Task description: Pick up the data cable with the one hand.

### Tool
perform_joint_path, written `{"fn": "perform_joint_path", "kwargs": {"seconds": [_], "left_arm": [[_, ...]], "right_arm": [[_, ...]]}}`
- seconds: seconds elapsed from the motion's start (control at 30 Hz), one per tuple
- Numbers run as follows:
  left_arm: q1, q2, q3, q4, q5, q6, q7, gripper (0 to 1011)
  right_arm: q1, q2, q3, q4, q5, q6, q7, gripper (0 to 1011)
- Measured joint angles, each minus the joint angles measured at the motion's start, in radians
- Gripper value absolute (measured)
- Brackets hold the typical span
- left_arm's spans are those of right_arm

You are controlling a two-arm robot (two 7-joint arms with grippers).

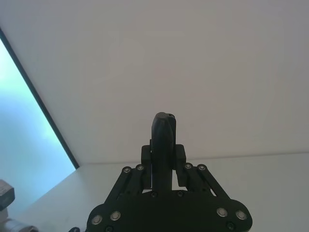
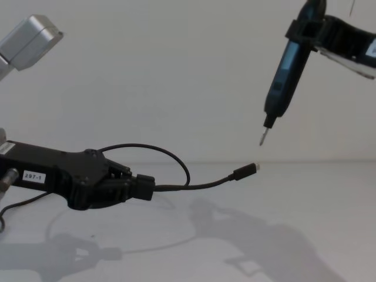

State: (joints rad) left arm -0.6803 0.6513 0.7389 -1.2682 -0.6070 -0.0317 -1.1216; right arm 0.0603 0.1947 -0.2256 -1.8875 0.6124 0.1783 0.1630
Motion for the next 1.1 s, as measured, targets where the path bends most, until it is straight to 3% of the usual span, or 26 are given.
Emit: {"fn": "perform_joint_path", "kwargs": {"seconds": [0.53,1.1], "left_arm": [[0.0,0.0,0.0,0.0,0.0,0.0,0.0,40],[0.0,0.0,0.0,0.0,0.0,0.0,0.0,40]], "right_arm": [[0.03,0.018,-0.047,0.08,-0.019,-0.051,0.043,279],[0.079,0.03,-0.053,0.148,-0.025,-0.091,0.054,279]]}}
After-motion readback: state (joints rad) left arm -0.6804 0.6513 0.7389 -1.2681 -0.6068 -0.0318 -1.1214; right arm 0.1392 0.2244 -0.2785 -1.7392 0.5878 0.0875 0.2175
